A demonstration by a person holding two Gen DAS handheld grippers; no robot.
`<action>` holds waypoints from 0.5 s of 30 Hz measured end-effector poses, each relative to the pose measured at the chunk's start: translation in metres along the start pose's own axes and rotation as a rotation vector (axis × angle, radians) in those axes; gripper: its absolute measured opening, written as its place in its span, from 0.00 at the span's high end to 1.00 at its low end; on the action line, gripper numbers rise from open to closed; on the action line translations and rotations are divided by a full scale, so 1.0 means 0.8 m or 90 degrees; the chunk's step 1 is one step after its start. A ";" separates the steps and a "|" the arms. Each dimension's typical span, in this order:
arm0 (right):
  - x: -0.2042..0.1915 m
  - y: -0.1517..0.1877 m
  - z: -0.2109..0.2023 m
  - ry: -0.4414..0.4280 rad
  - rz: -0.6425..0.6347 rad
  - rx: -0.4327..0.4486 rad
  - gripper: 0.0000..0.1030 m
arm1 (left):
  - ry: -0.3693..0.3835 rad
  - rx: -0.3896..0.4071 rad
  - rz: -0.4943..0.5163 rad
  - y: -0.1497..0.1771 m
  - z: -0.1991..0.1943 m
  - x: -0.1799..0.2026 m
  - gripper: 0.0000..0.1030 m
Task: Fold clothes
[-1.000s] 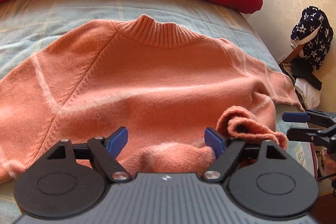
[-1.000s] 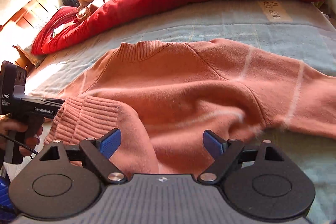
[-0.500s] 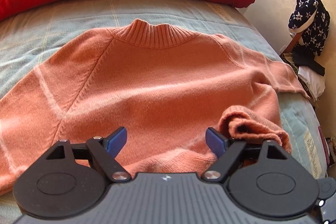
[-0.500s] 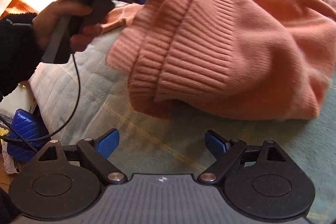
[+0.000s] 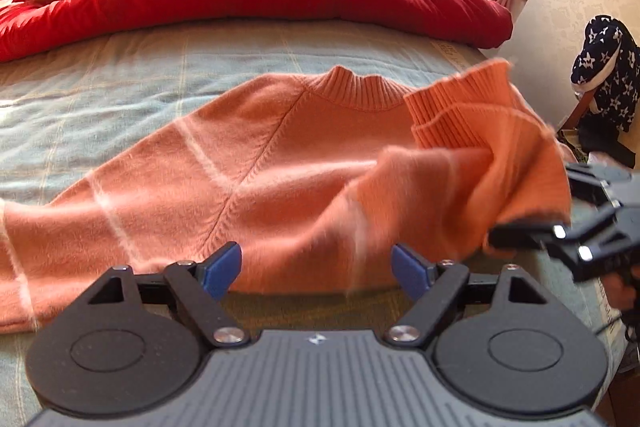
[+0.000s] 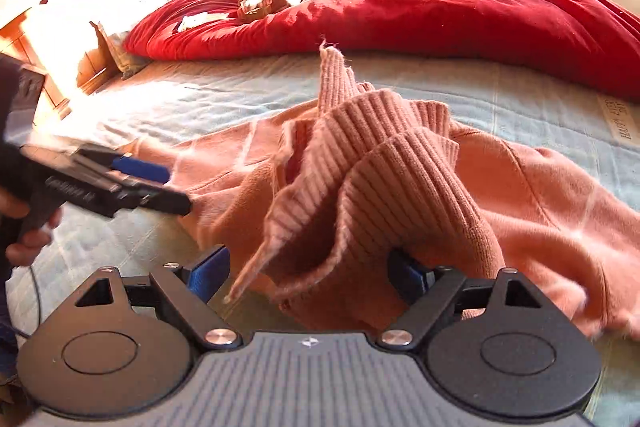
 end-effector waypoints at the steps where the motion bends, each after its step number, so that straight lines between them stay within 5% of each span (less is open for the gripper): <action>1: 0.009 -0.004 0.006 0.014 0.008 0.008 0.14 | -0.001 -0.008 0.003 0.007 0.001 0.001 0.20; 8: 0.078 -0.021 0.008 0.067 0.129 0.033 0.12 | -0.020 -0.015 0.126 0.030 0.021 0.041 0.20; 15: 0.057 0.015 -0.030 0.113 0.004 0.004 0.06 | -0.028 0.027 0.273 0.006 0.040 0.092 0.20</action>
Point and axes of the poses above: each gripper's, at about its wrist camera, not at the fingertips, and z roughly the way its jaws point, x to its right, y to its underside, the point moved 8 cm from there along z, roughly the way its jaws point, and after that the axes turned 2 degrees about -x, right-handed, at the moved point
